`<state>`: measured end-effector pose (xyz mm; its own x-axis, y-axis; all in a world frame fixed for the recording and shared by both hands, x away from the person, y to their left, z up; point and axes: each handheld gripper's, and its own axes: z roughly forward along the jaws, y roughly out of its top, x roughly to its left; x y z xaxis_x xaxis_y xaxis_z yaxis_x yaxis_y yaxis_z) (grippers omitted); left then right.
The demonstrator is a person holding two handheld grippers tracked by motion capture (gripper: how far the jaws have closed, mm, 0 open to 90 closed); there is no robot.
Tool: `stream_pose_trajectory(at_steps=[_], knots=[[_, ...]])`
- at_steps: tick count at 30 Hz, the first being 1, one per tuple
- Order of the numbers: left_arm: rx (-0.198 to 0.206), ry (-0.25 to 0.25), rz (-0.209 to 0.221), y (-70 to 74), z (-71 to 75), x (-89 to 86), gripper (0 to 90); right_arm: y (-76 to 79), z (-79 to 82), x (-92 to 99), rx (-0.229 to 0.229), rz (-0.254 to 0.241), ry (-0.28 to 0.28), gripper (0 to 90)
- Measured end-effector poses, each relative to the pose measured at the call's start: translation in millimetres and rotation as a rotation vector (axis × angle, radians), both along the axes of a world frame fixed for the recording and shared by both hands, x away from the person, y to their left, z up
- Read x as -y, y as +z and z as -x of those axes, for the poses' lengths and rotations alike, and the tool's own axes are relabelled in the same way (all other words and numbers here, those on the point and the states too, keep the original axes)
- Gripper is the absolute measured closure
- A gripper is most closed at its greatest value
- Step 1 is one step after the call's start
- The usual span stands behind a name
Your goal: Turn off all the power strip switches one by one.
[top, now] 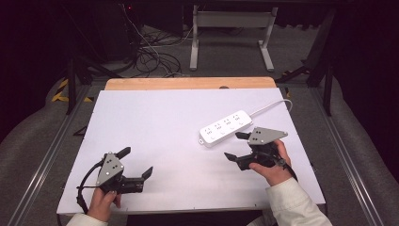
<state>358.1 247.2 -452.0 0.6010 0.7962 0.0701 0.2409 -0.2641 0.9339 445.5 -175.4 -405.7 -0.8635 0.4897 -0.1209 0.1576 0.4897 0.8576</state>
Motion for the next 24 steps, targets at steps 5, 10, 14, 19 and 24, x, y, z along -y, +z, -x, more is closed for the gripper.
stream_pose_trajectory(at_steps=[5, 10, 14, 19, 24], knots=[[0.0, -0.003, -0.001, 0.1, 0.0, -0.6, 2.7, 6.6, -9.2, -11.1, 0.013, 0.004, 0.018, 25.7], [0.001, -0.003, 0.003, 0.0, 0.0, -0.7, 2.7, 9.5, -14.0, -21.2, 0.035, 0.037, 0.035, 38.7], [0.001, -0.006, 0.001, 0.0, -0.3, -0.8, 2.8, 7.3, -15.0, -22.5, -0.01, 0.034, 0.018, 56.0], [0.002, -0.007, -0.002, -0.1, 0.0, 0.0, 2.8, 7.5, -20.1, -25.4, -0.077, 0.021, 0.055, 74.9], [-0.002, -0.005, 0.003, -0.3, -0.1, 0.0, 2.8, 8.1, -29.3, -33.3, -0.116, 0.042, -0.002, 90.0]])
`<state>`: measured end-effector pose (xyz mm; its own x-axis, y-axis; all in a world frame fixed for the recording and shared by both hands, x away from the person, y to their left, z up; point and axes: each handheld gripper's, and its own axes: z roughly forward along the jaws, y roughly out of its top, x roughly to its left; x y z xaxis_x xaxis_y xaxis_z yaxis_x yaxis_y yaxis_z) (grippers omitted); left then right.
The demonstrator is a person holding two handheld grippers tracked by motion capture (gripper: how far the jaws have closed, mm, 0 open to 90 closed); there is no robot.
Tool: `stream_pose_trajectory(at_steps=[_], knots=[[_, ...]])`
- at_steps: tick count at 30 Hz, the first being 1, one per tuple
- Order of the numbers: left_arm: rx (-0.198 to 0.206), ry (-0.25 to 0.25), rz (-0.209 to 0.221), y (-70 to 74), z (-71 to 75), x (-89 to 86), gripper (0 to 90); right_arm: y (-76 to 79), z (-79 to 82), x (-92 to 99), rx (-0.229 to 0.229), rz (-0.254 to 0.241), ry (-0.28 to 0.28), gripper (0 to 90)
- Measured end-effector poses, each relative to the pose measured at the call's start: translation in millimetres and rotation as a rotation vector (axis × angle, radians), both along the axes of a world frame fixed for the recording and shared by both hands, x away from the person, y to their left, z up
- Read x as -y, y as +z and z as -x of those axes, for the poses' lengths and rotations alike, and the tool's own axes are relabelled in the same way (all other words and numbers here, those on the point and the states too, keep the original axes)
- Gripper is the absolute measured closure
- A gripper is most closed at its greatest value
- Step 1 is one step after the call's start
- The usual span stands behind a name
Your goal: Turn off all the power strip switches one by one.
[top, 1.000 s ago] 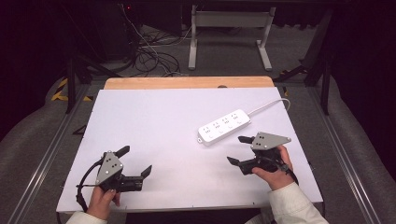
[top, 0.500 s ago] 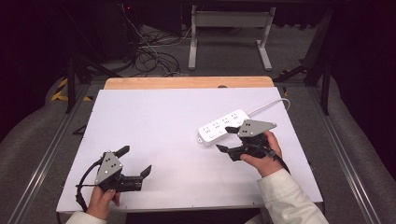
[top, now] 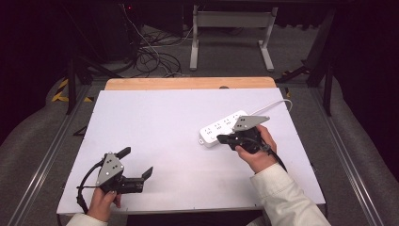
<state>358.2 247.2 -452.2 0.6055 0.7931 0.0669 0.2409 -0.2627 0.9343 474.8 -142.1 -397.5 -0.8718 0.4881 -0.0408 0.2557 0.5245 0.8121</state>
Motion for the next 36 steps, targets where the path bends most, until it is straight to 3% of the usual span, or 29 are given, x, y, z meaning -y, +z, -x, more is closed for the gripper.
stream_pose_trajectory(at_steps=[6, 16, 28, 36], knots=[[-0.001, -0.003, -0.002, -0.1, -0.1, -0.2, 2.8, -13.5, -20.1, -12.5, -0.052, 0.046, -0.032, 90.0], [-0.005, -0.004, -0.001, -0.7, -1.2, 0.1, 2.8, -35.2, -47.5, -23.5, -0.097, 0.083, -0.079, 90.0], [-0.006, -0.007, -0.006, -0.7, -1.6, -0.4, 2.8, -52.7, -60.5, -31.7, -0.098, 0.132, -0.113, 90.0], [-0.008, -0.006, -0.008, -0.8, -1.5, -0.1, 2.8, -54.6, -60.8, -34.0, -0.081, 0.143, -0.116, 90.0]])
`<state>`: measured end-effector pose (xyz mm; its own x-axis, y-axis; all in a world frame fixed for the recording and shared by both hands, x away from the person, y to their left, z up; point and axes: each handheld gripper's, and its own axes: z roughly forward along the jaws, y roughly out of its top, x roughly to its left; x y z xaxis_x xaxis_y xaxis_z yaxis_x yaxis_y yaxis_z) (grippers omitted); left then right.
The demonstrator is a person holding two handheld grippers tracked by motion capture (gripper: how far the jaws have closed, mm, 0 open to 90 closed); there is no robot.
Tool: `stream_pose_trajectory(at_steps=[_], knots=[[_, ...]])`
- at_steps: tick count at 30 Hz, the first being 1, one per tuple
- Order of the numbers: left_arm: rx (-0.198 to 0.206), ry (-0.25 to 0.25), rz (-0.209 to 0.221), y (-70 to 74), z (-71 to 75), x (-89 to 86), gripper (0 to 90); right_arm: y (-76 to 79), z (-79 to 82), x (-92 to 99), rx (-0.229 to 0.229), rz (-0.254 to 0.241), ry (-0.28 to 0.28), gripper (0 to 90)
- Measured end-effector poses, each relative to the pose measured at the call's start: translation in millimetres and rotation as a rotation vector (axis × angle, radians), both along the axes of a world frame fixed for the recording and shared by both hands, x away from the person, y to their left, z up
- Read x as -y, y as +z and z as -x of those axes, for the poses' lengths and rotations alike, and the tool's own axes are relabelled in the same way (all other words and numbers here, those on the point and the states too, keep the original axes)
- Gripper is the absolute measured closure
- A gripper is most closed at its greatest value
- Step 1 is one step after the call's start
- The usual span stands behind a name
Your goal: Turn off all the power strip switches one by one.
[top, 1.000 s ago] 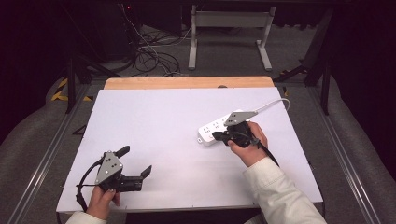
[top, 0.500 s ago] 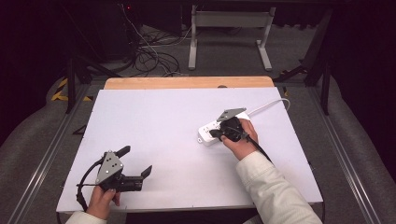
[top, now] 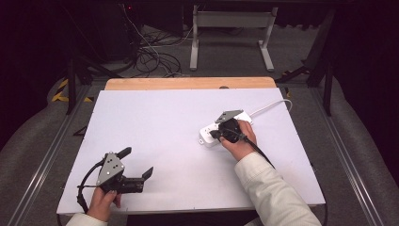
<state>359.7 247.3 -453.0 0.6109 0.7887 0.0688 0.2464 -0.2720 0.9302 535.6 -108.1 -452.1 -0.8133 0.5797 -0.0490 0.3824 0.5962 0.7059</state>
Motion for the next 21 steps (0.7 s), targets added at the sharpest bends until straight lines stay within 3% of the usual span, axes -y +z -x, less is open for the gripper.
stream_pose_trajectory(at_steps=[10, 21], knots=[[-0.002, -0.002, 0.001, -0.2, 0.3, 0.6, 2.8, -2.5, 2.3, -2.6, 0.03, 0.038, -0.017, 90.0], [-0.003, -0.005, -0.002, -0.2, 0.3, 0.9, 2.8, -2.8, 4.1, -2.9, 0.034, 0.04, -0.017, 90.0]])
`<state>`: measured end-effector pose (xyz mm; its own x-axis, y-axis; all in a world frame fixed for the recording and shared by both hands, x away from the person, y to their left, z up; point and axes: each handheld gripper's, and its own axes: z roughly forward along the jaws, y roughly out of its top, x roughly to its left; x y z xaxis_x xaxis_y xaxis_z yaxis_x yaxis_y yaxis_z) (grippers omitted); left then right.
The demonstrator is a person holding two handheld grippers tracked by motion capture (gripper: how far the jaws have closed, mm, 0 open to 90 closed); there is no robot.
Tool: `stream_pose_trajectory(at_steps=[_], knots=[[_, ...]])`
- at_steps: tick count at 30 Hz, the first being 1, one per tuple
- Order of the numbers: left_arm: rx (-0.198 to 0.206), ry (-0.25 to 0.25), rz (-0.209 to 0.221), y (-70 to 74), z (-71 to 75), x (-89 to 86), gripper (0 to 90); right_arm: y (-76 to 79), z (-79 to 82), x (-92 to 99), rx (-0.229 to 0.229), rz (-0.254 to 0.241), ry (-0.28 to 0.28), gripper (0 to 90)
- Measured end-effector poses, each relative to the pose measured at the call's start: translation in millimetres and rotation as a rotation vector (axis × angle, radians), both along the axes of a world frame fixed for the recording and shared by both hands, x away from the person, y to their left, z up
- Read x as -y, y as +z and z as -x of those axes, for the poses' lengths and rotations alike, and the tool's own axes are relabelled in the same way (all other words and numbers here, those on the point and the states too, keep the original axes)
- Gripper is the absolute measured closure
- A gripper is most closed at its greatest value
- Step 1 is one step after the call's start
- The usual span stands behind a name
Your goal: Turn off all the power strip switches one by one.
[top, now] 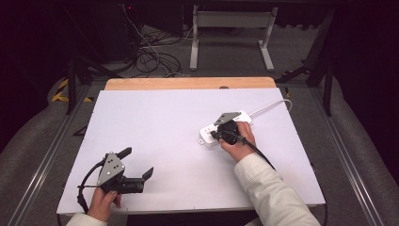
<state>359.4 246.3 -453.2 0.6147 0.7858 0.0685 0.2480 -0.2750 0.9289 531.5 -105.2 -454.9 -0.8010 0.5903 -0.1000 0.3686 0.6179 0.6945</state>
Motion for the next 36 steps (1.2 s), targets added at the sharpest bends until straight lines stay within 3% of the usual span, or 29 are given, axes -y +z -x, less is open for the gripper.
stream_pose_trajectory(at_steps=[16, 18, 28, 31, 32, 36], knots=[[-0.005, -0.006, -0.008, -0.6, -1.2, 1.0, 2.8, -1.2, 2.6, -1.9, 0.019, 0.01, -0.006, 90.0], [-0.005, -0.005, -0.01, -0.6, -0.9, 1.2, 2.8, -3.0, 0.2, -1.7, -0.002, -0.016, 0.003, 90.0], [-0.009, -0.003, 0.001, -0.6, -0.7, -0.1, 2.8, -1.9, -2.0, -4.2, -0.007, -0.019, -0.012, 90.0], [-0.008, -0.003, 0.001, -0.5, -0.7, -0.8, 2.8, 4.9, 0.4, -1.7, 0.009, -0.043, -0.011, 90.0], [-0.007, -0.003, 0.002, -0.4, -0.9, -0.9, 2.8, 13.3, 2.8, 1.9, 0.035, -0.116, -0.013, 90.0], [-0.006, -0.006, -0.007, -0.3, -1.5, -0.3, 2.8, 20.7, 2.3, 4.3, 0.037, -0.131, -0.018, 90.0]])
